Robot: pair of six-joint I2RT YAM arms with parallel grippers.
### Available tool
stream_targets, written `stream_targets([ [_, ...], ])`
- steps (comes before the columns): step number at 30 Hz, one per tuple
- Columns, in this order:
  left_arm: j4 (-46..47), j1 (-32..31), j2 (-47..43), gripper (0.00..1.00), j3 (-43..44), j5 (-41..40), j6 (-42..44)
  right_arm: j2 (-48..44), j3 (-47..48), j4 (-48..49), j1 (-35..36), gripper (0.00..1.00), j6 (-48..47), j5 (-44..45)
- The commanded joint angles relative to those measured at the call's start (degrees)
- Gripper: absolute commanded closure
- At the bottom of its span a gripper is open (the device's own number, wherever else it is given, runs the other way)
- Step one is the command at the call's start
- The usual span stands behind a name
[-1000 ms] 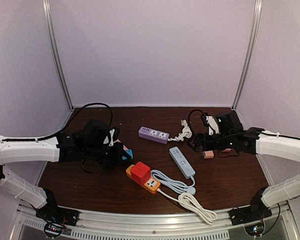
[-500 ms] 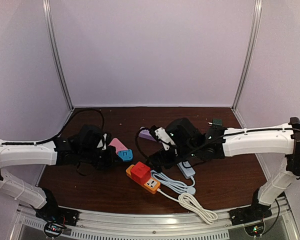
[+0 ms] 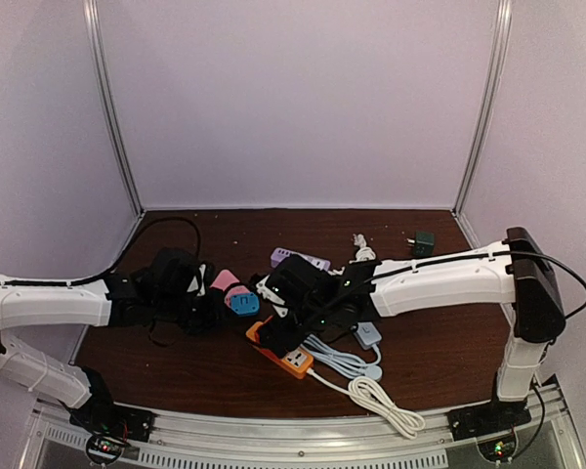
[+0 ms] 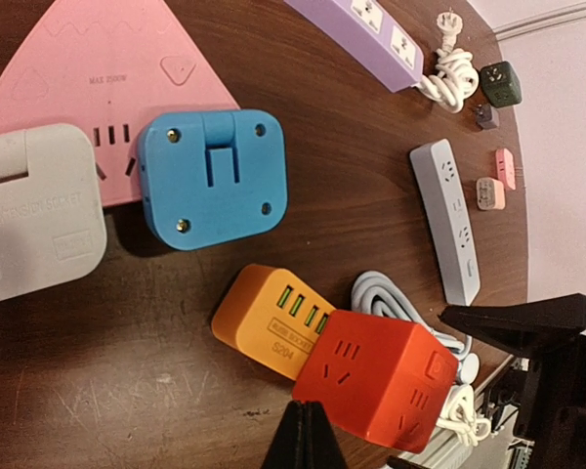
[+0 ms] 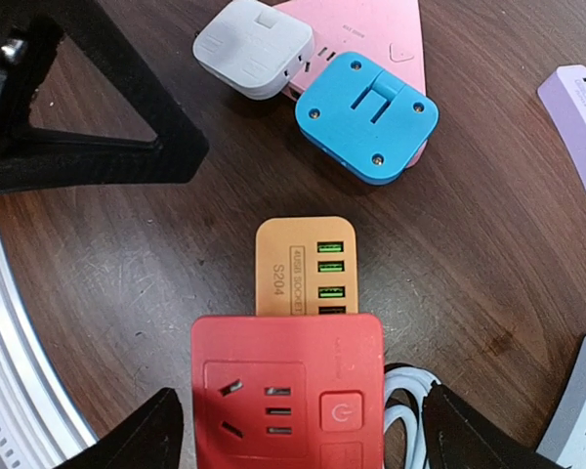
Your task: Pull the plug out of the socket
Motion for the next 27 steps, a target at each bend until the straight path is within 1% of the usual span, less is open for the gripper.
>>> stream_targets([
  [1, 2.9, 0.4, -0.2, 1.0, -0.8, 0.9, -0.3, 2.7, 2.8, -3.4, 0.9, 0.17, -0.4, 3.0],
  [5, 3.7, 0.4, 0.4, 1.0, -0.8, 1.4, -0.5, 3.3, 3.0, -3.6, 1.1, 0.29, -0.2, 3.0],
  [6, 4.1, 0.4, 0.6, 1.0, -0.9, 1.6, -0.5, 3.3, 2.8, -3.6, 1.0, 0.35, -0.2, 2.8],
  [11, 6.0, 0.4, 2.4, 1.0, -0.8, 3.0, -0.7, 3.1, 2.5, -3.2, 1.1, 0.6, 0.0, 2.4],
  [15, 8.0, 0.4, 4.2, 1.0, -1.0, 3.8, -0.9, 3.1, 2.4, -2.6, 1.3, 0.75, 0.1, 2.0],
  [27, 15.5, 0.4, 11.4, 1.0, -0.5, 6.9, -0.9, 2.1, 1.6, -1.3, 1.9, 0.91, 0.8, 2.3],
])
